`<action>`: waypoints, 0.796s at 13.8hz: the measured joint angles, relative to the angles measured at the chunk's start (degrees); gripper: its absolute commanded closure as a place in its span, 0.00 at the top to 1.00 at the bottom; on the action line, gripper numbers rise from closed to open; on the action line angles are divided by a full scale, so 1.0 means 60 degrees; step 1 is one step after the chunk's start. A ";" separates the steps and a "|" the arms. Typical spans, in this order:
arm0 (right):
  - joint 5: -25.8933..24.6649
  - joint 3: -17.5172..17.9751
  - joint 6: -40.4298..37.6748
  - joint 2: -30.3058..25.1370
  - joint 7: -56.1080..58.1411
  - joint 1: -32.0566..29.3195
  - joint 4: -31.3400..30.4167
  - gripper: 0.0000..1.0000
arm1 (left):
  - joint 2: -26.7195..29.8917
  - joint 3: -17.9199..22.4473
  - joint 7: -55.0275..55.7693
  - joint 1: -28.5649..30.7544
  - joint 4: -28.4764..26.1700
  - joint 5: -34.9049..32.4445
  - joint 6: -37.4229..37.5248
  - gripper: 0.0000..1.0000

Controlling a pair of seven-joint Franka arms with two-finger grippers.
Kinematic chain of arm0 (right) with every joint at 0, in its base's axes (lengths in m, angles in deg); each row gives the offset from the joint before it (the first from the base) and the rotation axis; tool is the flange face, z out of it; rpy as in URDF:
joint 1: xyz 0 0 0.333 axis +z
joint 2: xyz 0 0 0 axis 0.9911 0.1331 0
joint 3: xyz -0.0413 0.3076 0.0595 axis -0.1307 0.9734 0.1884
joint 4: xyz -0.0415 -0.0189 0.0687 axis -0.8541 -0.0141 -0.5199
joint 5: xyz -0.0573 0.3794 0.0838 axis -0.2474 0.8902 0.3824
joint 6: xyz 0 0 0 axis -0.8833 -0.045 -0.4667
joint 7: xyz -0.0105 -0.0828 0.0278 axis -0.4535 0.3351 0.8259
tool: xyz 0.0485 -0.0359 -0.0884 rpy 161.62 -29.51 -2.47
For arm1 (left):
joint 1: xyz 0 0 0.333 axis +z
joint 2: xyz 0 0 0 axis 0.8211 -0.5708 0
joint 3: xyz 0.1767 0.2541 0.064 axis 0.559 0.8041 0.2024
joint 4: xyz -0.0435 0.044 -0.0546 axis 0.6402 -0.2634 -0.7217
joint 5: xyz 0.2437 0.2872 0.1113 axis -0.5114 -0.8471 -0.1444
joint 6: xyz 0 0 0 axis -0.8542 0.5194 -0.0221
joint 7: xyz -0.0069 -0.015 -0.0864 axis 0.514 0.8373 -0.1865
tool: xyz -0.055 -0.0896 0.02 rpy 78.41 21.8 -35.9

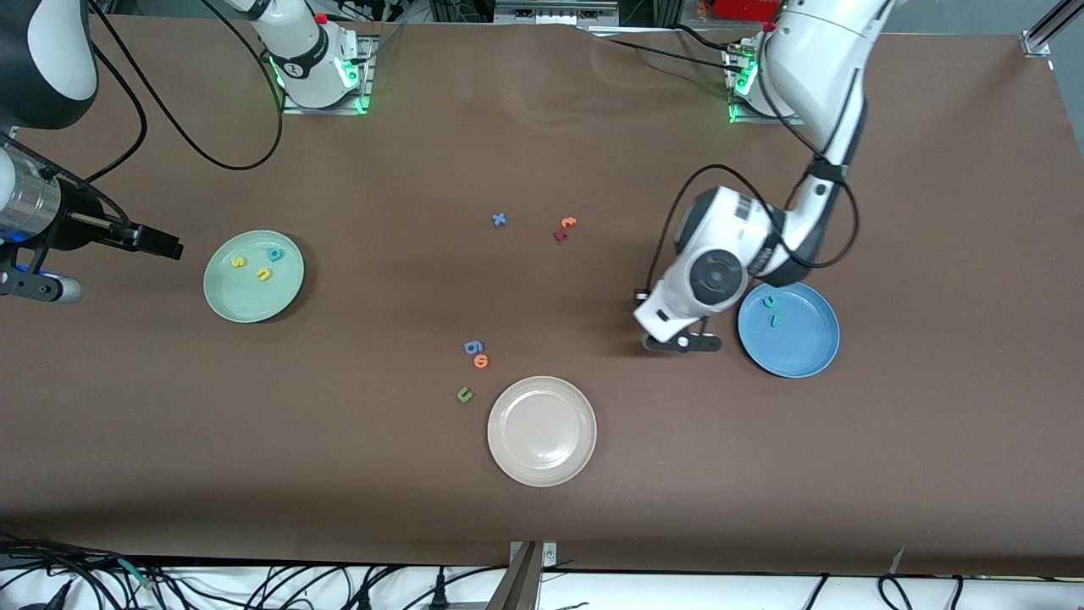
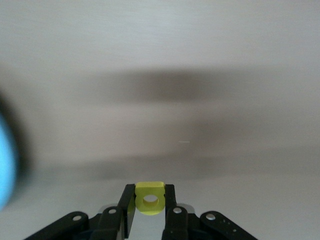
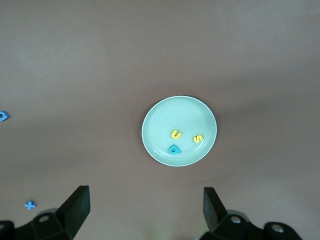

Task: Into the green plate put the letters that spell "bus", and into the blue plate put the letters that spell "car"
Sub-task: 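Carry the o to the blue plate and open the left gripper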

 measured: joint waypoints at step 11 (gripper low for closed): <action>0.0000 -0.0020 0.0000 0.0000 0.0000 -0.0040 0.0000 1.00 | 0.0019 0.0013 -0.3277 0.2696 -0.0052 -0.0728 0.0503 1.00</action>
